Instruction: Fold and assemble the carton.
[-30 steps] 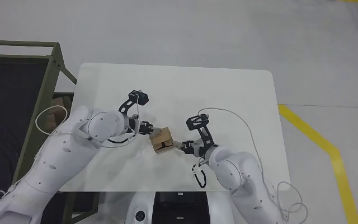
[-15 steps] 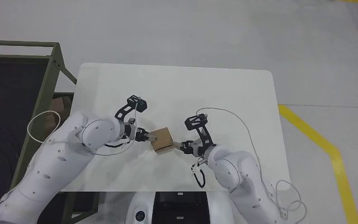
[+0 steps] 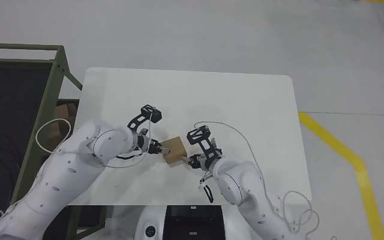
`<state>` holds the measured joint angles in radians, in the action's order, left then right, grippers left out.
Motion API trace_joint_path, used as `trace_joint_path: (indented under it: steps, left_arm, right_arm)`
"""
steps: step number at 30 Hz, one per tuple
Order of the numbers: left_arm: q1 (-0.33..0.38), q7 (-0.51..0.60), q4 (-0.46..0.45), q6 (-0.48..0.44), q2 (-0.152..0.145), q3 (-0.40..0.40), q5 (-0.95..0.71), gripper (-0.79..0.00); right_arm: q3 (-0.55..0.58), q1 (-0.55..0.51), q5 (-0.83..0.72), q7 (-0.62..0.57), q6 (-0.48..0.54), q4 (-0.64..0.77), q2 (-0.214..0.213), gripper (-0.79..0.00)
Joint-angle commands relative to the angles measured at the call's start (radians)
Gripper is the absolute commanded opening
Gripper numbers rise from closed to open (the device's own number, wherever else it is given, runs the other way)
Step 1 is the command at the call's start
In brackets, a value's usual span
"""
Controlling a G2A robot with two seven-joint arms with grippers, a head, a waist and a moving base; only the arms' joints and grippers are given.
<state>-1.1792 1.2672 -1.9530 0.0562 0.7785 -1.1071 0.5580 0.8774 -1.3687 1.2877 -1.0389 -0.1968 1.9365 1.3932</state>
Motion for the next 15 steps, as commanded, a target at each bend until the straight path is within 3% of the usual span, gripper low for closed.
trace_joint_path:
  steps: [1, 15]
  left_arm:
    - [0.006, 0.001, 0.005, 0.002, 0.003, 0.01, 0.003, 0.0]
    - [0.038, 0.008, 0.035, 0.013, 0.018, 0.037, -0.025, 0.0]
  right_arm:
    - [-0.01, 0.015, 0.007, -0.008, -0.016, -0.015, 0.004, 0.0]
    - [-0.064, 0.066, 0.046, -0.01, -0.079, -0.068, 0.029, 0.0]
